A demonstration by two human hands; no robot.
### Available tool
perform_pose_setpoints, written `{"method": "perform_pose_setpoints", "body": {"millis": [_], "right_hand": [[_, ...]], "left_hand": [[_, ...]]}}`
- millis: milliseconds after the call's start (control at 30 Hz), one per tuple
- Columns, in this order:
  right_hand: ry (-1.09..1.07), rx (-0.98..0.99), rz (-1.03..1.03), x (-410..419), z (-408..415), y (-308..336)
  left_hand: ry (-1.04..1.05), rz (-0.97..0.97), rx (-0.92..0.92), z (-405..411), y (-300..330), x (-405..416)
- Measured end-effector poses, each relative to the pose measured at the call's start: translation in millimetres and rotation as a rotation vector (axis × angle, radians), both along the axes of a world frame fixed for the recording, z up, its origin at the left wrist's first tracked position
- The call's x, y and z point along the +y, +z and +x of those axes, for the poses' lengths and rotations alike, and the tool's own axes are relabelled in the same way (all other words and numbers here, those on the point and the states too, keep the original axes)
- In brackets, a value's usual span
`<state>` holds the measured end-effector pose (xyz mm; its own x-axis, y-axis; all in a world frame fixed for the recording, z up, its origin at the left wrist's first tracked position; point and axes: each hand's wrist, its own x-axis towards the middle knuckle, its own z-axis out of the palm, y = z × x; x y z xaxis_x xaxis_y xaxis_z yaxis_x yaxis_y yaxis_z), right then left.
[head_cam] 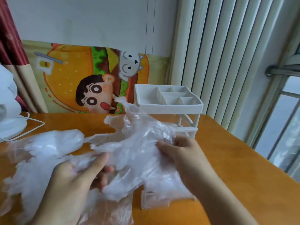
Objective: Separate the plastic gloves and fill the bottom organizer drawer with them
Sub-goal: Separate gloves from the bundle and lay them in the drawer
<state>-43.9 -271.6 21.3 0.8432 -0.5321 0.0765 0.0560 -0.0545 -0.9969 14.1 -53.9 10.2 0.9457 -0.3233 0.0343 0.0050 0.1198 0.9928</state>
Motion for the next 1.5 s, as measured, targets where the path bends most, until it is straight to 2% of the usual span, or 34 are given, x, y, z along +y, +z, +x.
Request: {"method": "perform_pose_setpoints", "body": {"millis": [100, 167, 233, 333, 467, 533, 633, 700, 833, 900, 1133, 1267, 1400, 1500], "right_hand": [[-0.082, 0.081, -0.148, -49.1, -8.3, 7.0], [-0.108, 0.176, -0.254, -74.3, -15.6, 3.5], [-0.11, 0.304, -0.415, -91.1, -23.5, -3.0], [-0.038, 0.436, -0.657, -96.6, -26.1, -9.5], [-0.028, 0.464, -0.979, -90.4, -17.4, -11.9], [-0.028, 0.501, -1.084, -90.5, -16.1, -13.5], [-0.036, 0.569, -1.213, -90.4, -19.8, -12.0], [0.003, 0.601, -1.254, -88.6, -21.4, -10.6], [-0.025, 0.63, -1.233, -91.0, -19.2, -11.5], [-0.038, 0.627, -1.241, -93.5, -17.5, -12.7], [-0.186, 0.57, -1.191, -91.7, -16.4, -17.6], [-0.237, 0.617, -1.224, -91.2, -16.1, -20.5], [-0.217, 0.7, -1.202, -90.3, -15.5, -20.6], [-0.234, 0.626, -1.183, -86.2, -17.0, -15.0]], "left_hand": [[0.032, -0.088, -0.017, 0.0, -2.9, 6.7], [0.002, -0.043, -0.058, -0.8, -5.1, 5.5], [-0.009, 0.083, -0.152, 2.0, -12.7, 2.0], [0.016, 0.286, -0.435, -11.9, -12.6, -5.1], [-0.107, 0.534, -1.009, -27.9, 13.4, -44.7], [-0.225, 0.621, -1.152, -30.6, 22.8, -75.9], [-0.335, 0.727, -1.241, -30.2, 20.9, -123.8], [-0.402, 0.855, -1.199, -26.7, 12.0, -148.0], [-0.378, 1.137, -0.985, -12.4, 2.3, -160.8], [-0.39, 1.216, -0.896, -8.7, 1.6, -158.6], [-0.472, 1.295, -0.61, 7.6, -18.8, -151.6], [-0.518, 1.289, -0.582, 8.8, -19.4, -155.2], [-0.546, 1.408, -0.513, 10.0, -20.0, -161.0], [-0.577, 1.418, -0.519, 5.2, -11.6, -163.3]]}}
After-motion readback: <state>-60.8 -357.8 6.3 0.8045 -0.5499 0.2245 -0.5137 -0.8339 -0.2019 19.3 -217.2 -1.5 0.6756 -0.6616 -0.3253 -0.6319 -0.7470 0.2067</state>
